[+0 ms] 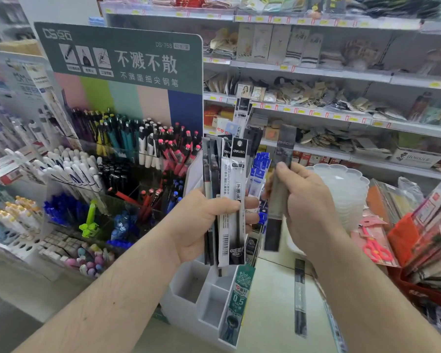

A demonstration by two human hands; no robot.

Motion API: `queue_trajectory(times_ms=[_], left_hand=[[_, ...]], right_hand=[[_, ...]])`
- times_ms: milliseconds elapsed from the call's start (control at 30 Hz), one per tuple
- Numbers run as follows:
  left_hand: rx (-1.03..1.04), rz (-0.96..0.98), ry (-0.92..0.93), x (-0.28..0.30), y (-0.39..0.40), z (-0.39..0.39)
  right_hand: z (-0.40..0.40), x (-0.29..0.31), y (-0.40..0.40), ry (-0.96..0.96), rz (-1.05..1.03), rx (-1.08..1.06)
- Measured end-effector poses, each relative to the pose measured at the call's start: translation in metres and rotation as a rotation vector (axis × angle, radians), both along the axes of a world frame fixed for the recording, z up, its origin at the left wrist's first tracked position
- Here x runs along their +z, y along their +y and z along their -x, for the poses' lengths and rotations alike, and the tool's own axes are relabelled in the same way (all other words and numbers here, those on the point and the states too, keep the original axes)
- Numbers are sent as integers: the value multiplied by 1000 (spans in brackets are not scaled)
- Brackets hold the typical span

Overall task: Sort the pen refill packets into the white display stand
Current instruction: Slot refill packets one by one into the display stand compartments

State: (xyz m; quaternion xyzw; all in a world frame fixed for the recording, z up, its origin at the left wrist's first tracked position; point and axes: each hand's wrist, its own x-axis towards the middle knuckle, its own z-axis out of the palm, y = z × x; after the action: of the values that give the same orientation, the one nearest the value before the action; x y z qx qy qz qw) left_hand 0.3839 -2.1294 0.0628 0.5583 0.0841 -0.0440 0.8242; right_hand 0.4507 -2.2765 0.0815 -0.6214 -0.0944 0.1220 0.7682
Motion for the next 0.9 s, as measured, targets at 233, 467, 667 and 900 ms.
queue_trajectory(times_ms=[233, 467, 667, 900], left_hand=[[-81, -231, -42, -8, 3, -1], [-121, -189, 0, -9, 5, -1], [-65, -200, -5, -10, 7, -1], [44, -205, -9, -10, 2, -3]], right_hand=[[13, -16, 12, -183, 228, 15], [10, -15, 7, -196, 225, 81], [6, -16, 1, -93, 127, 81], [3, -18, -5, -13, 7, 32]])
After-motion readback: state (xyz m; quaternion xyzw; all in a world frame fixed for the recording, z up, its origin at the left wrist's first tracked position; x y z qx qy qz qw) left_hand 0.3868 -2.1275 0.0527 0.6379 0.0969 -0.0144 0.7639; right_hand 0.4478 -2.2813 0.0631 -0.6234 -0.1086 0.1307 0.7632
